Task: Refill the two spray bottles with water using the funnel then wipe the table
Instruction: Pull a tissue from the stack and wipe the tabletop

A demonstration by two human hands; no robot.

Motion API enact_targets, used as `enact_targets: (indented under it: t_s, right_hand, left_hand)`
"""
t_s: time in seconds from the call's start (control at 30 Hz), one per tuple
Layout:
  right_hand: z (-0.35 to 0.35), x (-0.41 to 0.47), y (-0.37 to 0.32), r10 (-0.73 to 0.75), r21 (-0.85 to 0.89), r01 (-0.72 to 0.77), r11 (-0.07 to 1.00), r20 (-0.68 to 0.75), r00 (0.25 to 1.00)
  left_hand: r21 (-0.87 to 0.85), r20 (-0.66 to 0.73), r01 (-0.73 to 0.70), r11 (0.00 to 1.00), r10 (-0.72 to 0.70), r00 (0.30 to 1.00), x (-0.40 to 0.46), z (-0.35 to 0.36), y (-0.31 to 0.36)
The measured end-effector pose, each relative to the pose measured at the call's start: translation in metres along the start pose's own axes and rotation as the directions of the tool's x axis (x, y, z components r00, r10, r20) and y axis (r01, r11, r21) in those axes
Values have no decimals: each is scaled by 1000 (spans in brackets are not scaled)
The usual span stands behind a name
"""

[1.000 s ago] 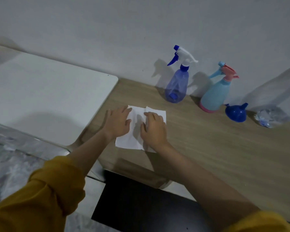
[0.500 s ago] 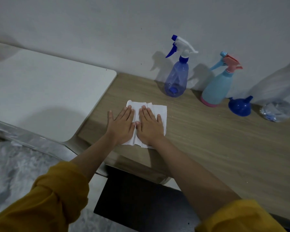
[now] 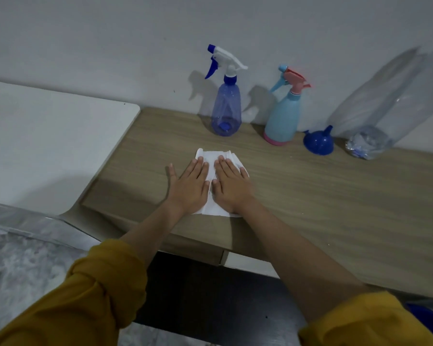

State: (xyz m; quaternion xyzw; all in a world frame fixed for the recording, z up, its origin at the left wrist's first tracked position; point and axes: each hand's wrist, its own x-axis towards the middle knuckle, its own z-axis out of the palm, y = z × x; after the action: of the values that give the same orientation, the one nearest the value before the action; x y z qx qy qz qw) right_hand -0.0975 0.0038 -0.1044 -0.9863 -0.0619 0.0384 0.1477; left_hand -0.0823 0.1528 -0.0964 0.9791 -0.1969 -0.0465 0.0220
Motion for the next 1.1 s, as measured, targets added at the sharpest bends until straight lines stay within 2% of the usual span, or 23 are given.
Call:
enact_targets:
  t_s: [0.37,1.1]
  right_hand:
    - [-18,-64,74,77,40,-75,996,-34,996]
    - [-61,-201,234,78,21,-78,997,-24,997]
  left_hand:
    - [5,7,-96,995,96,995,-1,3,98]
    - [-36,-4,-121,992,121,993,-31,21,301]
